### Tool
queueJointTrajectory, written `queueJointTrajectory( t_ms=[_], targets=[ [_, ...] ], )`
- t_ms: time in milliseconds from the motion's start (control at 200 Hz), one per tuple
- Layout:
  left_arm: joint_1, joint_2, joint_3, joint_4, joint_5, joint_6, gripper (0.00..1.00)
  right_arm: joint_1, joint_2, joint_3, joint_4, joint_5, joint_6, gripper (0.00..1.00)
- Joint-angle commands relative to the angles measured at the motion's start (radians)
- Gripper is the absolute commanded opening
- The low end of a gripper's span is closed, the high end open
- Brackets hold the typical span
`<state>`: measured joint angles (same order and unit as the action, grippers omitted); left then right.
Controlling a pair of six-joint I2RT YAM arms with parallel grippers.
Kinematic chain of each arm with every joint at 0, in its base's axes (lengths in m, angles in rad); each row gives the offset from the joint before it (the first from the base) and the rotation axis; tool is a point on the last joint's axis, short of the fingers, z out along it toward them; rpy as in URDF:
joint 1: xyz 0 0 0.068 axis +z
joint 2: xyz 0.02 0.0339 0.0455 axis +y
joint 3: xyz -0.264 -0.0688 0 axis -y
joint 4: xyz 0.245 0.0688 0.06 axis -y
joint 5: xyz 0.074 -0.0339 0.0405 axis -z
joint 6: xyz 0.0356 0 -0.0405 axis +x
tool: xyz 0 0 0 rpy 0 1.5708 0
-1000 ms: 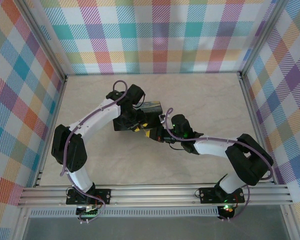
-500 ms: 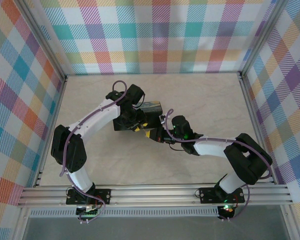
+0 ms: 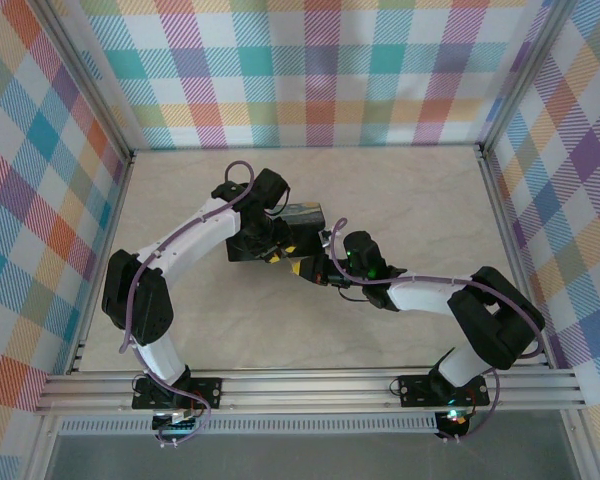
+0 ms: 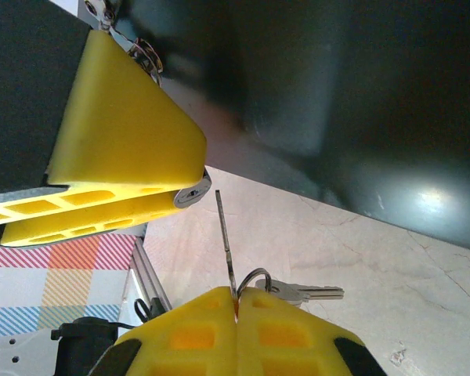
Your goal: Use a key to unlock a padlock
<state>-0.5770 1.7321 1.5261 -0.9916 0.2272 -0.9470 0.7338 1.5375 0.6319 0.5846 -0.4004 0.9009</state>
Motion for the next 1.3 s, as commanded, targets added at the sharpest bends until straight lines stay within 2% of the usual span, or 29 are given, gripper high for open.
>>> queueJointTrajectory(
  t_ms=[0,315,1300],
  targets=[
    [0.014,-0.054,-0.006,0.005,0.015,-0.005,0.00,0.005,-0.025,-0.004,0.038,0.003,-0.019,0.01],
    [0.021,-0.058,-0.006,0.002,0.007,-0.006,0.00,0.008,-0.052,-0.026,0.039,0.005,-0.028,0.01],
    [0.022,-0.077,-0.030,0.039,0.052,-0.034,0.00,0.015,0.012,0.026,0.117,-0.005,-0.026,0.01]
  ],
)
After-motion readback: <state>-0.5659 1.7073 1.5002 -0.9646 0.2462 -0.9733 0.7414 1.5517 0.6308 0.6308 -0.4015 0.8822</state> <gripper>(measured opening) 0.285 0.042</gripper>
